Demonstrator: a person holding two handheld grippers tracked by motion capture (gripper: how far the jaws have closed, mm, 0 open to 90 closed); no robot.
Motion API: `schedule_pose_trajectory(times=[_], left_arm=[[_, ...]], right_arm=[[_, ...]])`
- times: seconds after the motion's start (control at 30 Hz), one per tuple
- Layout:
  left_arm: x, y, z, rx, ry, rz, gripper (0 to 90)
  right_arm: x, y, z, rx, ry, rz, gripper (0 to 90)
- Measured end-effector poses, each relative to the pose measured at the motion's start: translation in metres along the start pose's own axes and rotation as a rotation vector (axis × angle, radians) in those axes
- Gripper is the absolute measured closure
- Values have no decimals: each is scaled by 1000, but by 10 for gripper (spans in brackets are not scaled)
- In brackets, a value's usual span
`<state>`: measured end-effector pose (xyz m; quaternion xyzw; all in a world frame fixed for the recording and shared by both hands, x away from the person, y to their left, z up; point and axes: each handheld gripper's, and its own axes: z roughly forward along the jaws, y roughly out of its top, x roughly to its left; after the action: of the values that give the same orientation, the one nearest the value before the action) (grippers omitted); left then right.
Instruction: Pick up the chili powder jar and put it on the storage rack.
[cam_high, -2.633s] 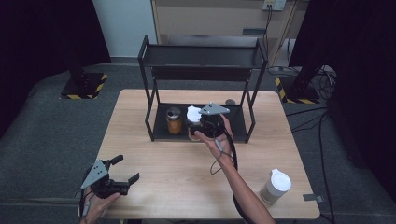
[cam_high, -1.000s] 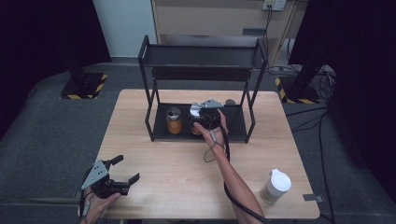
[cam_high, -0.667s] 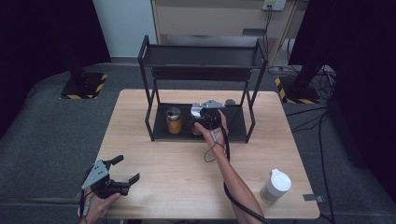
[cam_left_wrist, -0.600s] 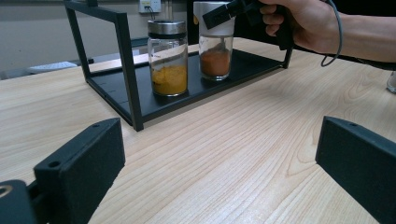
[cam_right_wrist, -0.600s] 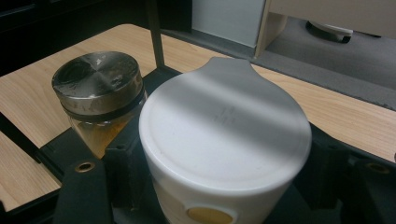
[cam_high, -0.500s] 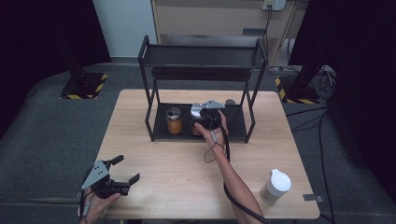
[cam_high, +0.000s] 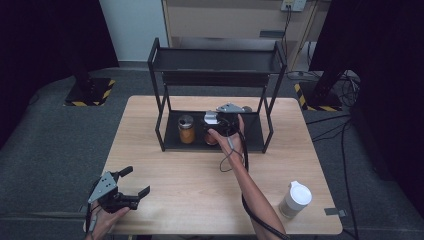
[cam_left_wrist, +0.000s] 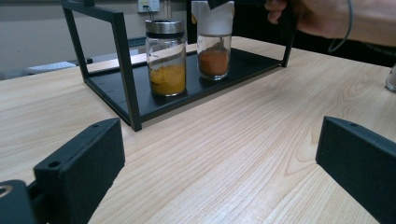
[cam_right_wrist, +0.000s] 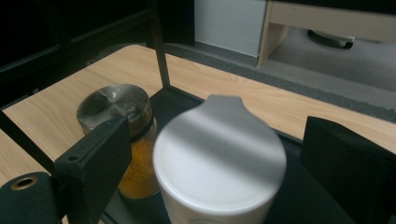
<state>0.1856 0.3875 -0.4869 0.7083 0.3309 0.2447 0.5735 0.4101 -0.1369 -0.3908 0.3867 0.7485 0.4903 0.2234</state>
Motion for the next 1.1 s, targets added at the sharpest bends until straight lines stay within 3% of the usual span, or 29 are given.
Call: schedule_pose_trajectory(times=[0.43,0.77,1.1], left_arm=[[0,0,0,1,-2,0,1],[1,1,0,4,-6,-2,1],[1,1,0,3,-8,-5,0]], right_arm=[[2,32,-32,-27,44,-55,83],[-1,53,-61,-36,80,-63,80],[-3,73,-101,-40,96,-104,77]])
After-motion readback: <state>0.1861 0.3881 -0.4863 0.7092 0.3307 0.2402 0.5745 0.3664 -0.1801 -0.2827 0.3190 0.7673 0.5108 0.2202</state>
